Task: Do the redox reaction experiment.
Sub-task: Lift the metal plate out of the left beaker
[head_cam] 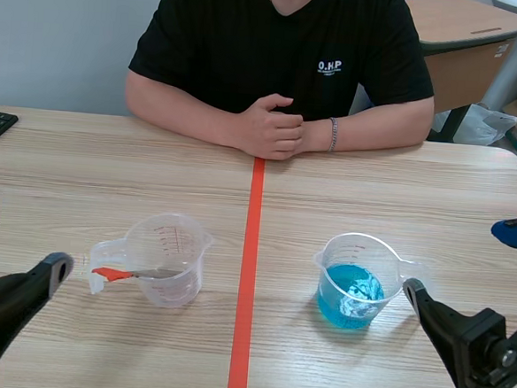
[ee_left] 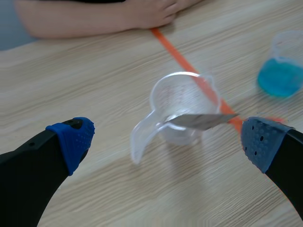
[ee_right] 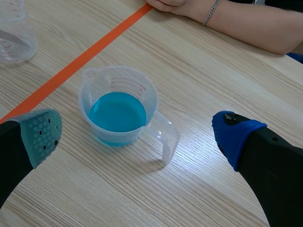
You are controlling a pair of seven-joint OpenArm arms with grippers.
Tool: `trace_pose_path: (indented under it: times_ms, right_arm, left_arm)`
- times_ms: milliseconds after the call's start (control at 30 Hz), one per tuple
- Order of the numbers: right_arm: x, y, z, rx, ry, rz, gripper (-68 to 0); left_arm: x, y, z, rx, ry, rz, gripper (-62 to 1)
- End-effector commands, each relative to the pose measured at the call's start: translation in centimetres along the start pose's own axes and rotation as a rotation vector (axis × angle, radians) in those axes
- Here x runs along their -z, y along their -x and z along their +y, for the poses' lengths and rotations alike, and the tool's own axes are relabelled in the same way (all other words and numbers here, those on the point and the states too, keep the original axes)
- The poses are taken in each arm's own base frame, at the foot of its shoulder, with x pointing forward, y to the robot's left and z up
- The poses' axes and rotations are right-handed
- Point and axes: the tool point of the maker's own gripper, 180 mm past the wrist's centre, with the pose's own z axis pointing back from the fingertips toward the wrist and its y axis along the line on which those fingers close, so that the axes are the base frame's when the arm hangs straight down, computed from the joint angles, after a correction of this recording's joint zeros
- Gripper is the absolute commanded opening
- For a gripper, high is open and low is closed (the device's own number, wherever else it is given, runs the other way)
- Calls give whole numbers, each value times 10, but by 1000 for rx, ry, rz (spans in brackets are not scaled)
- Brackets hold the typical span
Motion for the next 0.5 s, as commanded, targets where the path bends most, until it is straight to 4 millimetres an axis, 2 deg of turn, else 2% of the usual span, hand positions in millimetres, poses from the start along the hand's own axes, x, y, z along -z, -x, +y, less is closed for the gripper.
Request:
trace_pose_path:
  times_ms: [0, 233, 467]
  right_arm:
    - [0, -9, -2, -12, -1, -29, 4]
    - [0, -9, -2, -12, -1, -28, 4]
    - [0, -9, -2, -13, -1, -28, 4]
  left_arm:
    - [-7, -2, -1, -1, -2, -1, 14]
    - [-38, 36, 15, -3, -68, 146, 14]
    - [-71, 96, 27, -78, -156, 311, 14]
